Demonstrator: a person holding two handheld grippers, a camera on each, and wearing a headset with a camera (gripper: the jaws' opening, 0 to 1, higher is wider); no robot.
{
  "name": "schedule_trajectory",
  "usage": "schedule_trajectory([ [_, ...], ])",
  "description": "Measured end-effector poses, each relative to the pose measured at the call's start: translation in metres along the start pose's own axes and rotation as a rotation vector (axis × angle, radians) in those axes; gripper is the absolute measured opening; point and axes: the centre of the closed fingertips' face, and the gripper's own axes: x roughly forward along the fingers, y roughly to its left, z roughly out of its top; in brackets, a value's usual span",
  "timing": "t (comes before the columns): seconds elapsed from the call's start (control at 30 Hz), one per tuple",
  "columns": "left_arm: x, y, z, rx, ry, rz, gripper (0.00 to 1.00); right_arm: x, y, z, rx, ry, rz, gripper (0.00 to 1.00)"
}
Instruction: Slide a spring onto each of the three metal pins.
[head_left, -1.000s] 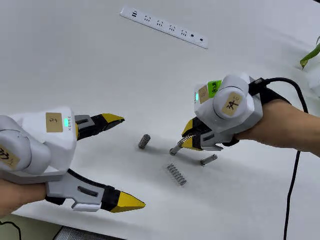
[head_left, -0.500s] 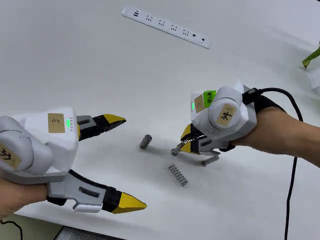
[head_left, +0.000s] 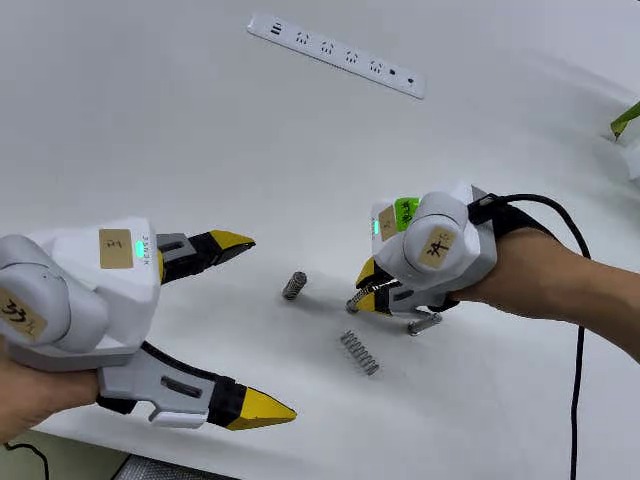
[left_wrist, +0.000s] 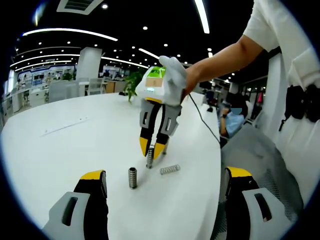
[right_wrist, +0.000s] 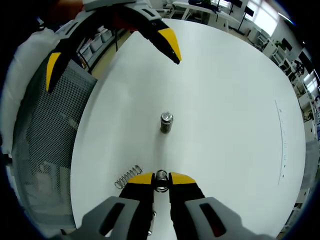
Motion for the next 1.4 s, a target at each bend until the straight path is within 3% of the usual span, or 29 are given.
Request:
schedule_trajectory([
  [1.0, 0.001, 0.0, 0.001, -0.004, 0.002, -0.001, 1.0, 0.011, 0.001, -0.003, 0.002, 0.007, 0.005, 0.13],
  [1.4, -0.001, -0.001, 0.001, 0.0, 0.009, 0.0, 1.0, 0.009, -0.001, 0.0, 0.008, -0.01, 0.0, 0.21],
])
